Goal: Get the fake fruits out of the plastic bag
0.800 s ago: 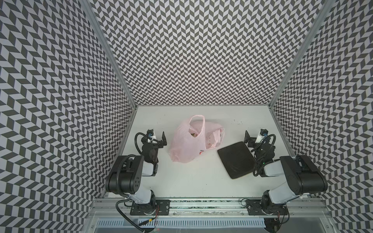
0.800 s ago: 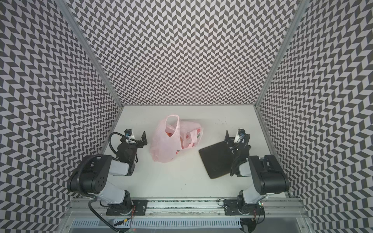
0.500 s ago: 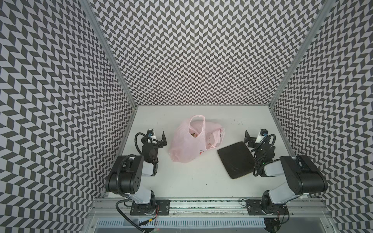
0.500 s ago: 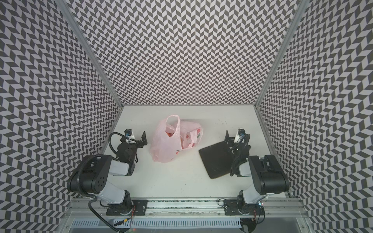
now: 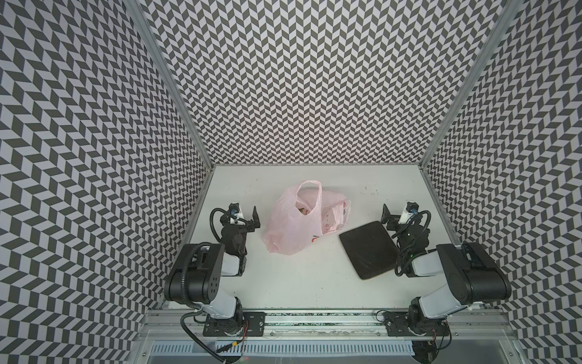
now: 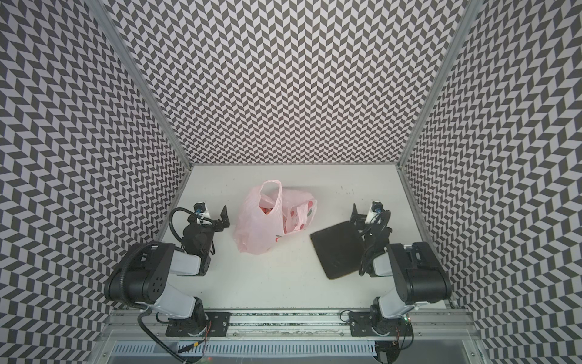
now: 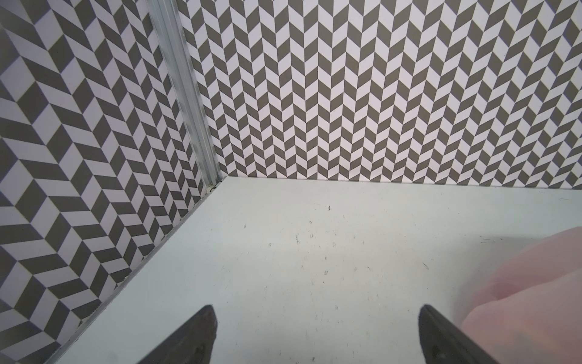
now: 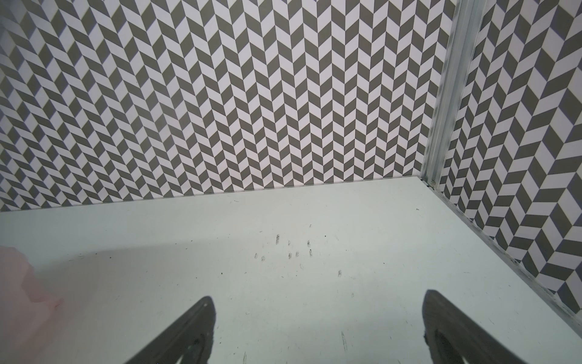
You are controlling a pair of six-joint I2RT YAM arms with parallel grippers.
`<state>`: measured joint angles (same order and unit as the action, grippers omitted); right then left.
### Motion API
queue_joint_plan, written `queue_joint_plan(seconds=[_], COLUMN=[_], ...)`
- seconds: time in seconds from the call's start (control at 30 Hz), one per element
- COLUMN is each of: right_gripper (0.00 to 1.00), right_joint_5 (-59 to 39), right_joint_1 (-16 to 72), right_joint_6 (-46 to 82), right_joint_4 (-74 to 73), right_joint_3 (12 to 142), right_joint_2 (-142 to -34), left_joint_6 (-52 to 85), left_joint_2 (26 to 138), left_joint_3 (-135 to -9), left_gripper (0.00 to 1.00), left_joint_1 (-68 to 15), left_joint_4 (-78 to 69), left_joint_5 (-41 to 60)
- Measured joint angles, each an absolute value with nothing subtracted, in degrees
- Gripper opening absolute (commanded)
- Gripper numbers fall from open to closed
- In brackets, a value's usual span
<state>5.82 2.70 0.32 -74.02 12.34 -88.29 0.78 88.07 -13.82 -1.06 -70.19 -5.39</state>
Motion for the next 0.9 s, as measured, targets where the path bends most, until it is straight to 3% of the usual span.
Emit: queue_joint_plan(seconds=[0.33,0.57,0.9], right_gripper=[1.0,0.99,0.96], right_joint_5=[8.82,10.94,1.48], right_joint_1=[2.7,2.59,2.33], right_joint_6=[5.1,16.43,29.26], right_joint_4=[-61.28,-38.35,-17.34], right_joint_3=[10.96,19.4,25.63], right_joint_2=[-67.55,-56.47,-53.1], left_joint_6=[2.92,13.61,26.52], left_joint_2=[66.65,54.08,46.13], left_joint_3=[-12.88,-23.46,-37.6], left_gripper=[1.0,1.0,1.0], left_joint_1=[-0.6,1.08,2.55], left_joint_4=[-60.23,-34.89,-7.57], left_joint_5=[-8.71,-14.35,-4.34])
